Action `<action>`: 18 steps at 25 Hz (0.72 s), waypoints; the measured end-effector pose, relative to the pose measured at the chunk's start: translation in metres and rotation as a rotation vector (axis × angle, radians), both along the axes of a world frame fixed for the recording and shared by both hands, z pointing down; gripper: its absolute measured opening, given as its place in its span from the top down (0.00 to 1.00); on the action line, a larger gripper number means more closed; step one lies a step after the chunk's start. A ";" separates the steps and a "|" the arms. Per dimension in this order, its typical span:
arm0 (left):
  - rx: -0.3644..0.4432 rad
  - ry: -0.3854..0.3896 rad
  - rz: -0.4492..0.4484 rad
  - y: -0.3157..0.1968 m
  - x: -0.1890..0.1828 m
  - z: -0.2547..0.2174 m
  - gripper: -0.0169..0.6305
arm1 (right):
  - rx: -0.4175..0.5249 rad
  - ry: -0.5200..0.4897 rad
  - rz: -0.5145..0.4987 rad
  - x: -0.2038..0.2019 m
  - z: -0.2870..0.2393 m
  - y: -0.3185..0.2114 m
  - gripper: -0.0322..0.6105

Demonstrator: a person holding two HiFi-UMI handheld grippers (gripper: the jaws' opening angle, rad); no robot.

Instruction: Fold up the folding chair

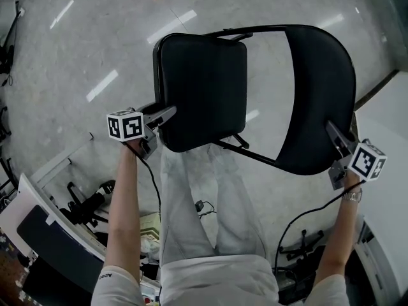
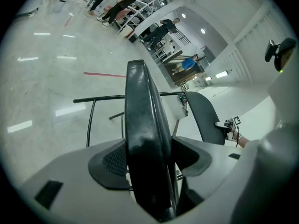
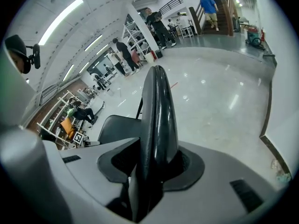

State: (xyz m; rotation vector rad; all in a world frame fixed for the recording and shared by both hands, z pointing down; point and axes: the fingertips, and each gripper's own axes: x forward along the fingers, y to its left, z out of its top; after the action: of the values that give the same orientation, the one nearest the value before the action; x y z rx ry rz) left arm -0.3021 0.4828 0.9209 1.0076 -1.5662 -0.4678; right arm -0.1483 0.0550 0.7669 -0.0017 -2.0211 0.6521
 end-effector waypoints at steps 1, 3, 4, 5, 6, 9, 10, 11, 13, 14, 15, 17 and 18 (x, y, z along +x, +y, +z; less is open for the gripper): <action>0.006 -0.008 0.016 -0.005 0.002 -0.006 0.53 | 0.002 -0.001 -0.003 -0.001 -0.006 0.002 0.74; 0.017 -0.028 0.057 -0.018 0.008 -0.017 0.53 | -0.006 -0.008 -0.006 -0.002 -0.015 0.004 0.74; 0.022 -0.038 0.081 -0.025 0.011 -0.022 0.53 | -0.020 -0.015 -0.004 -0.002 -0.021 0.005 0.74; 0.029 -0.048 0.105 -0.032 0.015 -0.027 0.53 | -0.038 -0.024 0.000 -0.003 -0.027 0.006 0.74; 0.036 -0.057 0.127 -0.039 0.019 -0.033 0.53 | -0.055 -0.033 0.006 -0.004 -0.034 0.007 0.74; 0.061 -0.078 0.181 -0.057 0.028 -0.050 0.53 | -0.068 -0.042 0.017 -0.006 -0.054 0.011 0.74; 0.073 -0.084 0.196 -0.062 0.030 -0.056 0.53 | -0.068 -0.045 0.019 -0.006 -0.059 0.013 0.74; 0.084 -0.090 0.214 -0.067 0.033 -0.062 0.53 | -0.069 -0.047 0.019 -0.007 -0.065 0.016 0.74; 0.100 -0.110 0.259 -0.078 0.040 -0.073 0.53 | -0.070 -0.050 0.015 -0.010 -0.077 0.022 0.74; 0.105 -0.124 0.288 -0.085 0.043 -0.078 0.53 | -0.070 -0.053 0.013 -0.011 -0.083 0.024 0.74; 0.108 -0.139 0.320 -0.092 0.047 -0.083 0.54 | -0.069 -0.057 0.013 -0.012 -0.089 0.026 0.74; 0.123 -0.164 0.373 -0.107 0.053 -0.093 0.55 | -0.064 -0.061 0.013 -0.014 -0.098 0.030 0.74; 0.134 -0.171 0.389 -0.113 0.056 -0.097 0.55 | -0.060 -0.061 0.014 -0.014 -0.102 0.032 0.74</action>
State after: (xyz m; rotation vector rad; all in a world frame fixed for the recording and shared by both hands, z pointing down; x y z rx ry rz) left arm -0.2457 0.3695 0.8237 1.4510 -1.4526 -0.2214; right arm -0.1625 0.0870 0.6652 -0.0431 -2.0610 0.7290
